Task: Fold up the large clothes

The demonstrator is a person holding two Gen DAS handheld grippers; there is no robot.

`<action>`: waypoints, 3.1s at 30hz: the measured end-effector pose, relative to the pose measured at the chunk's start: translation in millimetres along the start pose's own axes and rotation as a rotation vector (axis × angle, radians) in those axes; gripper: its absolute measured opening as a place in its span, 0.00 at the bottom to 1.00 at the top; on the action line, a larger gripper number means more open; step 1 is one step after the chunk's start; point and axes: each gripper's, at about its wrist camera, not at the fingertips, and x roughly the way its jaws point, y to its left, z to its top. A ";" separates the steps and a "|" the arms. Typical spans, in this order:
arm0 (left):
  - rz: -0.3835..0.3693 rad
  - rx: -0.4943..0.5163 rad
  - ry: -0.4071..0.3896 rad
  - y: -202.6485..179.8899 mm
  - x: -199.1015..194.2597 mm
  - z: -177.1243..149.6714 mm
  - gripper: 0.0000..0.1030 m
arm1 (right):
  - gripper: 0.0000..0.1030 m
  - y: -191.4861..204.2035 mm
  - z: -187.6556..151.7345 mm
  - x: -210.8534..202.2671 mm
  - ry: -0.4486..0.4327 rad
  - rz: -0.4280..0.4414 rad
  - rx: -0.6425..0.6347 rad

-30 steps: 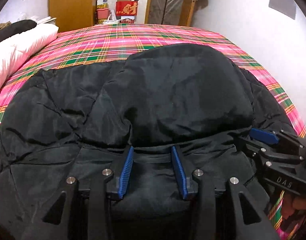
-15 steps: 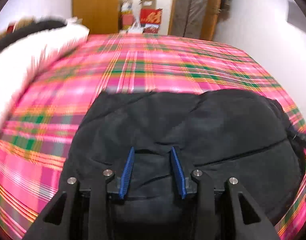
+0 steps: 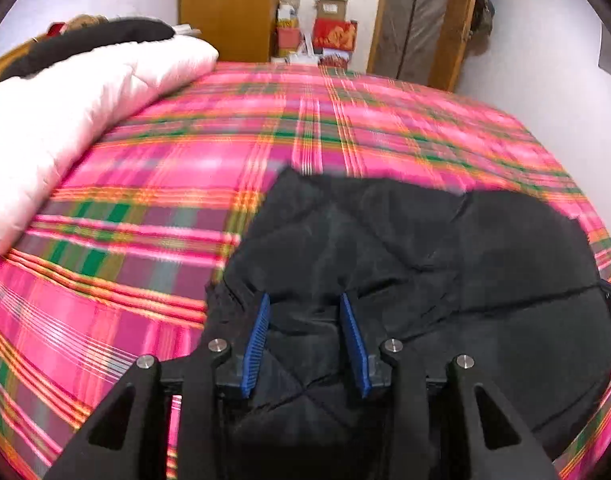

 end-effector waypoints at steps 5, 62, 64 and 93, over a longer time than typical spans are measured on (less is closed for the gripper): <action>0.017 0.000 -0.005 -9.4 10.6 -5.8 0.39 | 0.50 -2.3 -5.9 17.5 -0.017 -0.007 0.000; -0.060 -0.037 -0.020 -6.6 76.4 28.8 0.39 | 0.51 -20.8 32.7 74.3 -0.006 0.026 0.101; -0.059 -0.038 -0.021 -7.1 76.5 28.4 0.39 | 0.51 -20.7 33.0 74.9 -0.005 0.024 0.100; -0.083 -0.216 0.020 50.4 -13.6 -22.7 0.49 | 0.74 -22.2 -36.0 -34.6 -0.019 0.055 0.046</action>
